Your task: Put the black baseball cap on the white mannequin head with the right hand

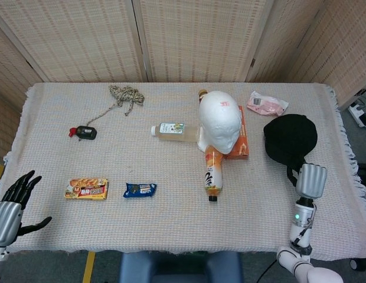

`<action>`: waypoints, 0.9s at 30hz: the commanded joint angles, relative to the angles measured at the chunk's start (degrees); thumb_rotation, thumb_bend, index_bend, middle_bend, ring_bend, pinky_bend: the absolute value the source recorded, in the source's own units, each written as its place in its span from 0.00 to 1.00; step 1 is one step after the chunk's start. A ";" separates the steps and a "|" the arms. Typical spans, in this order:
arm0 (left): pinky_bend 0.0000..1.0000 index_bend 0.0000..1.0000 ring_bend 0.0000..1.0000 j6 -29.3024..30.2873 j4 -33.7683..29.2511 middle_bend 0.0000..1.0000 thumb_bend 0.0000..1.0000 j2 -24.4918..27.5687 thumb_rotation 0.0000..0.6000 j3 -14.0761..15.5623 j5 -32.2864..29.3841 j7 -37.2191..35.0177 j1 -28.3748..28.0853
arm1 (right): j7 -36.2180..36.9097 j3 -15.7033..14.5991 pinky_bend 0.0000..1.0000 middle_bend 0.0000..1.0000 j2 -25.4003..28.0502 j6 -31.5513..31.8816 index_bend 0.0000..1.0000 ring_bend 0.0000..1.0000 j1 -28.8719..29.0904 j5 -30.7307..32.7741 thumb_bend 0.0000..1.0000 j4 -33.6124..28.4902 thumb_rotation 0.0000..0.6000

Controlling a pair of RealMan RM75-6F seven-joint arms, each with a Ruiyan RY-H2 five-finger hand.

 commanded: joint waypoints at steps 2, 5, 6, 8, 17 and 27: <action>0.19 0.13 0.00 -0.16 -0.02 0.03 0.08 -0.06 1.00 0.05 -0.02 0.30 0.00 | -0.40 4.18 1.00 1.00 3.61 2.37 0.71 1.00 3.57 2.59 0.61 -2.77 1.00; 0.19 0.13 0.00 -0.29 -0.07 0.03 0.08 -0.12 1.00 0.05 -0.07 0.49 -0.03 | -2.02 6.16 1.00 1.00 6.35 3.26 0.74 1.00 5.53 3.62 0.61 -5.04 1.00; 0.19 0.13 0.00 -0.31 -0.06 0.03 0.08 -0.17 1.00 0.02 -0.10 0.56 -0.04 | -2.74 6.76 1.00 1.00 7.42 3.35 0.74 1.00 6.14 3.94 0.61 -6.20 1.00; 0.19 0.13 0.00 -0.39 -0.06 0.03 0.08 -0.20 1.00 -0.03 -0.19 0.55 -0.07 | -3.92 7.31 1.00 1.00 8.96 3.74 0.75 1.00 6.88 4.06 0.62 -8.05 1.00; 0.19 0.13 0.00 -0.89 0.01 0.03 0.09 -0.41 1.00 0.00 -0.25 0.86 -0.26 | -9.40 8.41 1.00 1.00 13.36 5.45 0.76 1.00 10.52 3.18 0.62 -15.32 1.00; 0.19 0.13 0.00 -1.85 0.50 0.03 0.09 -1.32 1.00 -0.16 -1.01 2.40 -0.51 | -21.32 8.36 1.00 1.00 14.59 8.30 0.76 1.00 22.98 -3.38 0.62 -28.68 1.00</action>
